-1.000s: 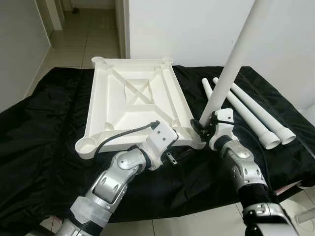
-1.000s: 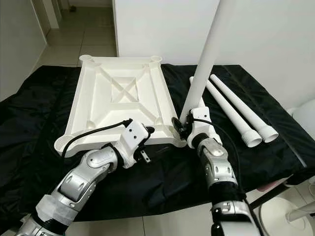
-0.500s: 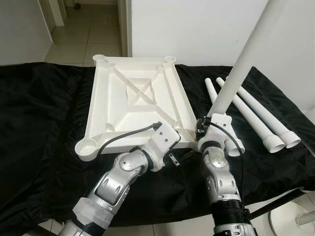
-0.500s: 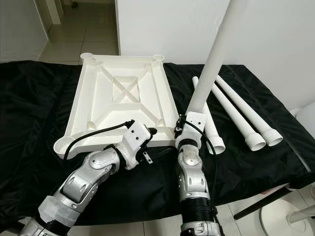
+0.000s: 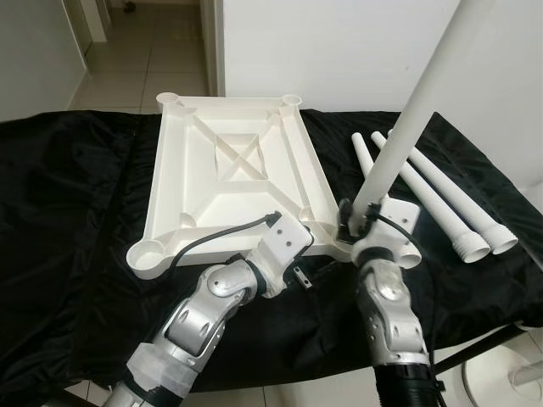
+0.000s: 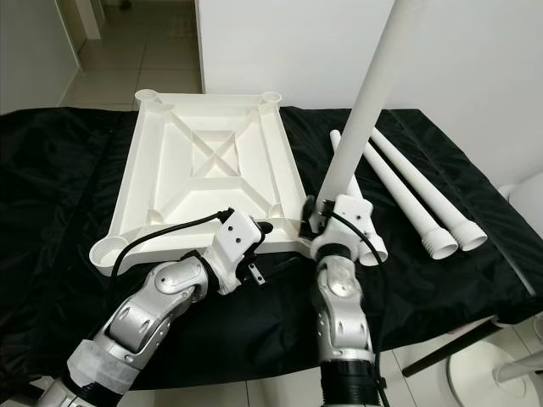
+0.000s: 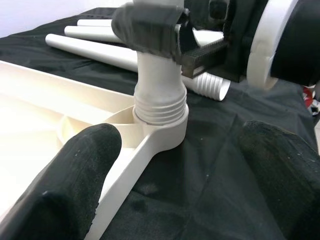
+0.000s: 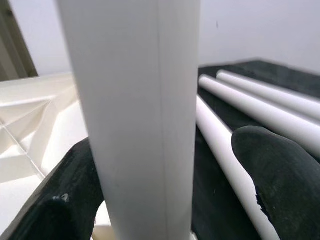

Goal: Building children table

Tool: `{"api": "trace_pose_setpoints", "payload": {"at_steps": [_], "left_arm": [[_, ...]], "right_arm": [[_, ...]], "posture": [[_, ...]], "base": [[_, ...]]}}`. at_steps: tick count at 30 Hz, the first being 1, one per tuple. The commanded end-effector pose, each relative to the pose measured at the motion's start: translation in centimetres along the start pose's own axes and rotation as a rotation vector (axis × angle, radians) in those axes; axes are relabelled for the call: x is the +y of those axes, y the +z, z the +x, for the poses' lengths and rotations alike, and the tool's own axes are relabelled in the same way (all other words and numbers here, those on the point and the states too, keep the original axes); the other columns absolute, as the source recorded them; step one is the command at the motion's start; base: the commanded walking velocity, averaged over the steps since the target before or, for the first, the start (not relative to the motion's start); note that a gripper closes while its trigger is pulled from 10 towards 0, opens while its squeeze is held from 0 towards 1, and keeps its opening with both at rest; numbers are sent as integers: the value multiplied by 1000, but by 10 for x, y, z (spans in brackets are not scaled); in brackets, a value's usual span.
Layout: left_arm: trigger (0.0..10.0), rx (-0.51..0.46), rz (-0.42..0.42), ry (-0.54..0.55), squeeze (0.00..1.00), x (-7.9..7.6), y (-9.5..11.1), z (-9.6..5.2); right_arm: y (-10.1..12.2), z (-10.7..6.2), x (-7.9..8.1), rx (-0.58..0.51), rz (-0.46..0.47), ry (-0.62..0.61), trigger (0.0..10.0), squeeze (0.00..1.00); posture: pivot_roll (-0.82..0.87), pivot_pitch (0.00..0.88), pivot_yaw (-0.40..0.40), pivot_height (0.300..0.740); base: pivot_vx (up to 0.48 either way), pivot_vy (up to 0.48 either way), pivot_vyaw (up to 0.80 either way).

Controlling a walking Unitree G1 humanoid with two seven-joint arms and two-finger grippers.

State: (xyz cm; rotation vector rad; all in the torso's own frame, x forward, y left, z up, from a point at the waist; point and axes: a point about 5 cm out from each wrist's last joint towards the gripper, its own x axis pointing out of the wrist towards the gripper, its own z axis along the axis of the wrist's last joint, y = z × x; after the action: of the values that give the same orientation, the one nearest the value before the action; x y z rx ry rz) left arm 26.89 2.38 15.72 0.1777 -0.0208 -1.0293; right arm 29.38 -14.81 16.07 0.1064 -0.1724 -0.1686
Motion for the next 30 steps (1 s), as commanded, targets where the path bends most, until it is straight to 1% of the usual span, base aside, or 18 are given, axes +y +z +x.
{"api": "trace_pose_setpoints", "payload": {"at_steps": [1,2,4,5,6,7,8,9,11,12,14,16,19,21,22,24,30], "left_arm": [[10000,-3,-5,25,0,1,1,-1],[10000,-3,-5,25,0,1,1,-1],[10000,-11,-10,54,0,6,2,1],[10000,-11,-10,54,0,6,2,1],[10000,-15,-11,68,0,9,4,1],[10000,-15,-11,68,0,9,4,1],[10000,-19,-11,78,0,11,5,2],[10000,-19,-11,78,0,11,5,2],[10000,-23,3,95,0,15,7,3],[10000,-23,3,95,0,15,7,3],[10000,-16,19,103,0,19,8,6],[10000,-12,23,105,0,20,9,7],[10000,0,49,122,0,28,10,12],[10000,1,53,124,0,29,11,13],[10000,4,49,128,0,31,10,14],[10000,42,44,123,0,35,3,14],[10000,82,35,114,0,38,-3,13]], "right_arm": [[-9,-11,-2,31,-10,11,10000,0],[-9,-11,-2,31,-10,11,10000,0],[-10,-24,-8,11,-20,48,10000,0],[-10,-24,-8,11,-20,48,10000,0],[-10,-31,-10,0,-16,71,10000,0],[-10,-31,-10,0,-16,71,10000,0],[-11,-35,-12,-8,-13,89,10000,0],[-11,-35,-12,-8,-13,89,10000,0],[-13,-44,-14,-22,13,134,10000,0],[-13,-44,-14,-22,13,134,10000,0],[-19,-51,-15,-13,16,169,10000,0],[-21,-53,-15,-7,11,175,10000,0],[-27,-62,-14,12,7,220,10000,0],[-28,-64,-14,15,5,231,10000,0],[-31,-66,-15,19,-17,237,10000,0],[-35,-70,-21,30,-48,223,10000,0],[-36,-74,-27,30,-55,216,10000,0]], "posture": [[-75,42,-61,740],[-75,42,-61,740],[-77,53,-54,740],[-77,53,-54,740],[-77,56,-51,740],[-77,56,-51,740],[-76,59,-44,740],[-76,59,-44,740],[-79,54,-18,740],[-79,54,-18,740],[-81,48,-9,740],[-82,50,-4,740],[-92,35,28,740],[-92,35,28,740],[-101,31,37,740],[-115,26,48,740],[-125,26,59,740]], "base": [[0,0,0],[0,0,0],[0,0,0],[0,0,0],[0,0,0],[0,0,0],[0,0,0],[0,0,0],[0,0,0],[0,0,0],[0,0,0],[0,0,0],[0,0,0],[0,0,0],[0,0,0],[0,0,0],[0,0,0]]}}
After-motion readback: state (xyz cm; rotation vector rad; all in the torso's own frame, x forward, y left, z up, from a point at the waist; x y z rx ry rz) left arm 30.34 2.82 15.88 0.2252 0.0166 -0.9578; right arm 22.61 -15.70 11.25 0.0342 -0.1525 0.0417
